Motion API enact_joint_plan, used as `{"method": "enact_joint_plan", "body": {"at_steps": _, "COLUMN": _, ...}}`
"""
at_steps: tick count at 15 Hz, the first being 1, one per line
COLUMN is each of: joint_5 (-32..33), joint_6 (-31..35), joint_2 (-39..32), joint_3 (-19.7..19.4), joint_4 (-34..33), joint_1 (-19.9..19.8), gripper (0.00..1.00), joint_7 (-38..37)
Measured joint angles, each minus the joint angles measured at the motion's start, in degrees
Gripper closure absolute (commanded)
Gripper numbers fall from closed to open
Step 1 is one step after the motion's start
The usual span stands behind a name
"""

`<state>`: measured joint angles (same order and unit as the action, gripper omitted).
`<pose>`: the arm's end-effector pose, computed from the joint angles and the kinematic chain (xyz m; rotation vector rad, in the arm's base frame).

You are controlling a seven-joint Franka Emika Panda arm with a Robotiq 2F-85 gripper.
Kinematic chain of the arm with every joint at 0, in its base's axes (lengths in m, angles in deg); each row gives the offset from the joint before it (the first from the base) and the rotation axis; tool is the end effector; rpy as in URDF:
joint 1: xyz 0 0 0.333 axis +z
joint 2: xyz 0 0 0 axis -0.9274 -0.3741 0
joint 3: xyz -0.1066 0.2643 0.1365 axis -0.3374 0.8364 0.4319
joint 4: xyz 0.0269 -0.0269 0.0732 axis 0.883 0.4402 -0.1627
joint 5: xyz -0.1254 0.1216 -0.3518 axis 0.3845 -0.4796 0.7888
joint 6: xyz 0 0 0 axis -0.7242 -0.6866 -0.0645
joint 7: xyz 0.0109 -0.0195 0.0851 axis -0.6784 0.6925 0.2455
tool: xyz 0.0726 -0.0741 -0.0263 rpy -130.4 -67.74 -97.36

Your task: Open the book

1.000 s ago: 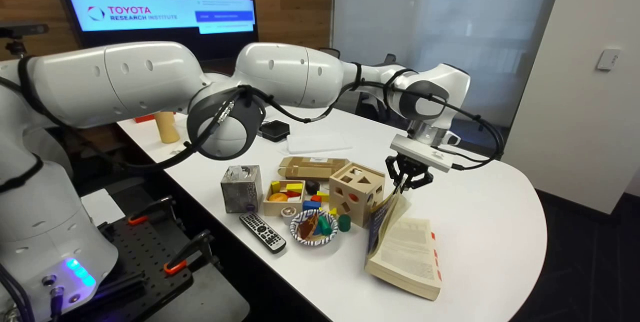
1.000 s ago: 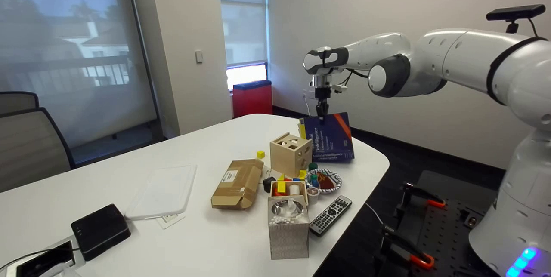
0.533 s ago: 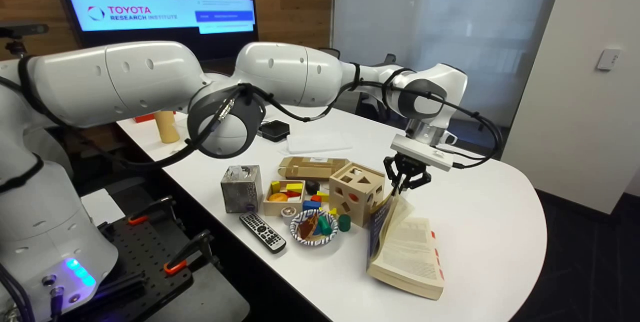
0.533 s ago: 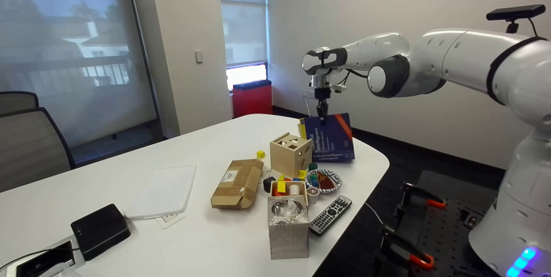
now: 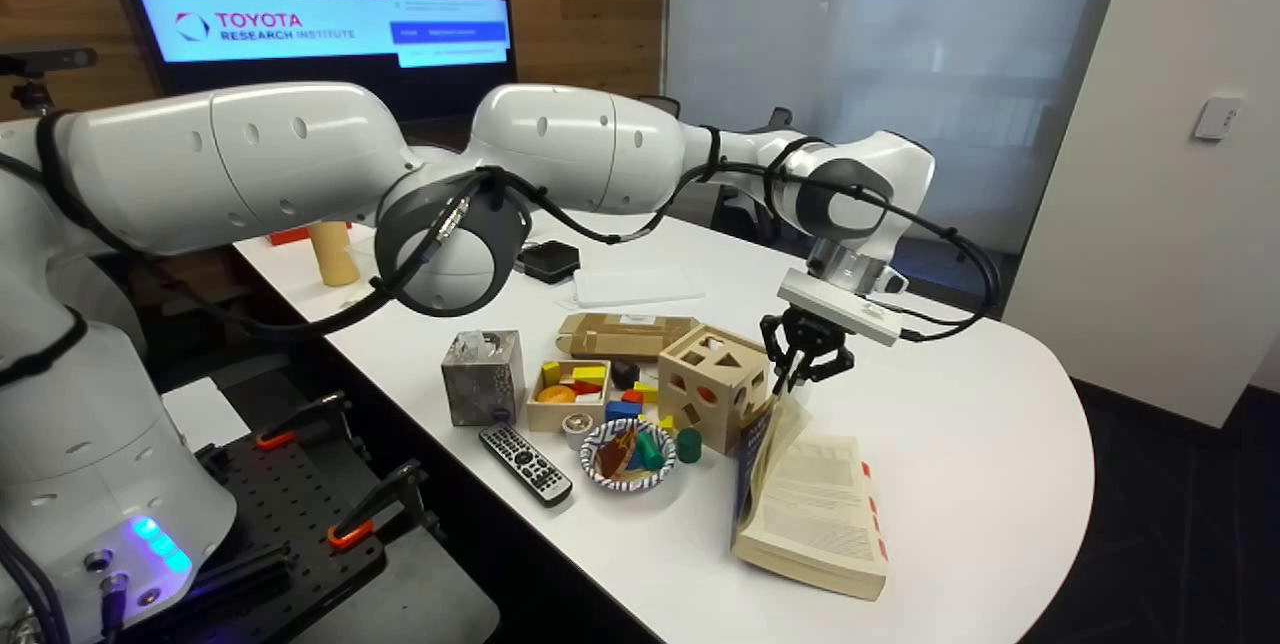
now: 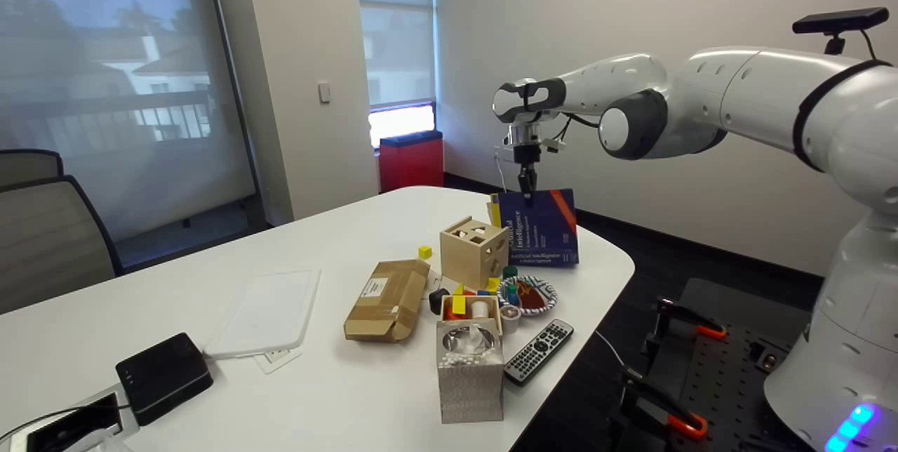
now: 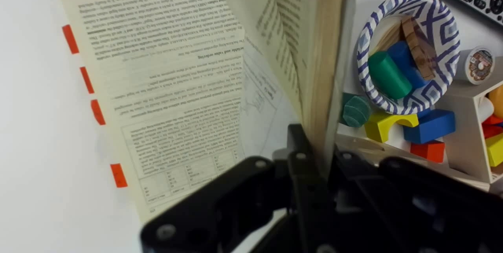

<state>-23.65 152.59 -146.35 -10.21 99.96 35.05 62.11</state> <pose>0.6494 -0.4150 0.1628 -2.8783 -0.3918 0.2827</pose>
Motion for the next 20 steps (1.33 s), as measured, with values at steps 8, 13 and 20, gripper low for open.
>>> {"method": "enact_joint_plan", "body": {"at_steps": 8, "joint_5": 0.0, "joint_6": -10.69, "joint_2": -0.03, "joint_3": 0.1, "joint_4": 0.21, "joint_1": 0.18, "gripper": 0.98, "joint_7": 5.97}}
{"method": "enact_joint_plan", "body": {"at_steps": 13, "joint_5": 0.0, "joint_6": -16.67, "joint_2": -0.39, "joint_3": 0.05, "joint_4": 0.43, "joint_1": 0.61, "gripper": 0.98, "joint_7": 8.62}}
{"method": "enact_joint_plan", "body": {"at_steps": 20, "joint_5": 0.04, "joint_6": -20.26, "joint_2": -1.2, "joint_3": -0.04, "joint_4": 0.42, "joint_1": 0.72, "gripper": 0.98, "joint_7": 8.75}}
